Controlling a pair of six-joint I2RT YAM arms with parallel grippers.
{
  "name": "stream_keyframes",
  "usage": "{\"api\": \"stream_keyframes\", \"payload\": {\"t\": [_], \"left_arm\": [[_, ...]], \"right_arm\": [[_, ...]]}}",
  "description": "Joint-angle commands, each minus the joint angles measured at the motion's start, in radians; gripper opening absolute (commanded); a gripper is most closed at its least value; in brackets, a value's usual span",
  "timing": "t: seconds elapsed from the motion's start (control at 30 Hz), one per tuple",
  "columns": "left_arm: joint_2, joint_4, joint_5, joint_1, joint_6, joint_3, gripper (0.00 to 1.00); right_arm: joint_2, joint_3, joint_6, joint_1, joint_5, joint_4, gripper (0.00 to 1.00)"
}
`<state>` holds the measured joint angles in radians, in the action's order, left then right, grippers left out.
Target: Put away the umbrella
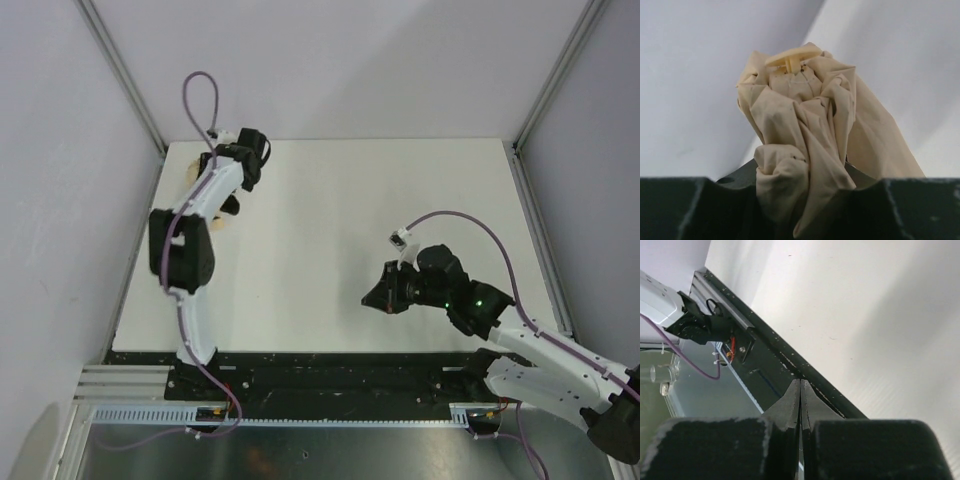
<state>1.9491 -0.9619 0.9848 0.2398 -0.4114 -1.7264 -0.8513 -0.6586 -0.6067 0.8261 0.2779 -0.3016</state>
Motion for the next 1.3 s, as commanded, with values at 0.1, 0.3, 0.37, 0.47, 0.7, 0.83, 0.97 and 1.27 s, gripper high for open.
{"api": "stream_keyframes", "payload": {"t": [0.1,0.3,0.37,0.47,0.7,0.83,0.97,1.27], "left_arm": [[0.357,0.000,0.375,-0.074,0.328,-0.339,0.00],[0.517,0.002,0.293,-0.069,0.342,-0.317,0.12],[0.532,0.002,0.306,-0.049,0.333,-0.297,0.35],[0.497,0.002,0.255,-0.020,0.299,-0.273,0.55],[0.294,-0.008,0.155,0.048,0.230,-0.139,0.88],[0.160,-0.080,0.099,0.078,0.156,-0.083,0.99],[0.017,-0.130,-0.050,0.097,0.090,-0.048,0.99],[-0.095,-0.144,-0.312,0.294,0.021,-0.077,0.99]], "right_arm": [[0.053,0.005,0.027,-0.118,0.139,-0.067,0.00],[0.059,0.005,0.027,-0.190,0.188,-0.047,0.00],[0.050,0.005,0.024,-0.204,0.201,-0.025,0.00],[0.032,0.005,0.018,-0.213,0.219,0.007,0.00],[0.028,0.006,0.062,-0.222,0.233,0.015,0.00],[0.040,0.006,0.063,-0.230,0.259,0.026,0.00],[0.059,0.005,0.064,-0.239,0.247,0.023,0.00],[0.054,0.004,0.038,-0.269,0.284,0.030,0.00]]}}
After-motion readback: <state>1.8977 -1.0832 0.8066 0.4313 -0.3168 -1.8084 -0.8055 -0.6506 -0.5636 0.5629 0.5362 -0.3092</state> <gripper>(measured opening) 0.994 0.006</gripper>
